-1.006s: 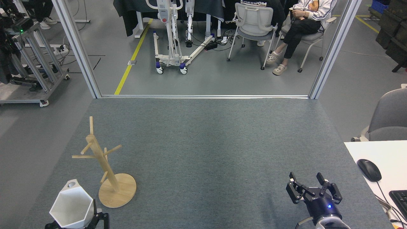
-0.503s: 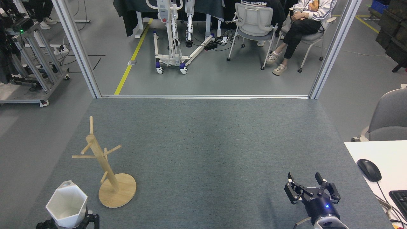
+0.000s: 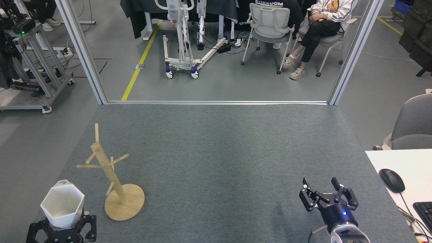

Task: Hang cup on storage rack
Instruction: 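Raise the cup with the left gripper onto a stand peg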

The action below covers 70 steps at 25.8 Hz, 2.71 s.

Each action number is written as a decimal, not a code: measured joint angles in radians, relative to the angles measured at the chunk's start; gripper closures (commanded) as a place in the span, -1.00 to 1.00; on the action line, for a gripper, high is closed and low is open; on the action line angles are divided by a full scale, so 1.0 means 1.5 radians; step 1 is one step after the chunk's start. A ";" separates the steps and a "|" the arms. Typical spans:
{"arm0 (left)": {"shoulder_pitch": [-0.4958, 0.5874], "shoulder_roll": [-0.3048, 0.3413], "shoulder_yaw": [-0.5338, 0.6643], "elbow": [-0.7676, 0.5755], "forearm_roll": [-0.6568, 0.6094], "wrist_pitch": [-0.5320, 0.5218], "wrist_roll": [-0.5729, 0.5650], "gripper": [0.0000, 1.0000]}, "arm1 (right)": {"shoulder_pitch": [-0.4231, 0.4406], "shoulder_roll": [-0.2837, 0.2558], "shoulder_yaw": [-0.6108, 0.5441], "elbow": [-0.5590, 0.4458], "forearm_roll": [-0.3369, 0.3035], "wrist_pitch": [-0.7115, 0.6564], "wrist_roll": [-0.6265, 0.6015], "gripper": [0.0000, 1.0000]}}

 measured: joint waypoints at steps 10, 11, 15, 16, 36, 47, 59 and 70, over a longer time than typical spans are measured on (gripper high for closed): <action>-0.055 0.013 -0.001 0.039 0.001 -0.002 -0.002 1.00 | -0.002 0.025 0.002 -0.001 0.022 0.002 0.002 -0.98; -0.061 0.015 -0.001 0.043 0.001 -0.002 -0.002 1.00 | -0.003 0.026 0.002 -0.001 0.023 0.002 0.002 -0.98; -0.077 0.020 -0.003 0.056 0.001 -0.005 -0.002 1.00 | -0.004 0.029 0.002 -0.004 0.025 0.003 0.002 -0.98; -0.081 0.021 -0.003 0.058 0.001 -0.005 -0.002 1.00 | -0.005 0.029 0.002 -0.005 0.025 0.003 0.002 -0.98; -0.112 0.021 -0.013 0.079 -0.007 -0.010 -0.001 1.00 | -0.010 0.030 0.001 -0.005 0.025 0.004 0.003 -0.98; -0.115 0.020 -0.040 0.078 -0.011 -0.011 0.000 1.00 | -0.011 0.029 0.000 -0.004 0.024 0.004 0.002 -0.98; -0.119 0.017 -0.049 0.076 -0.009 0.000 0.009 -1.00 | -0.012 0.029 0.000 -0.004 0.024 0.004 0.000 -0.98; -0.125 0.018 -0.062 0.077 -0.007 -0.004 0.014 -1.00 | -0.014 0.030 -0.001 -0.004 0.024 0.004 0.002 -0.98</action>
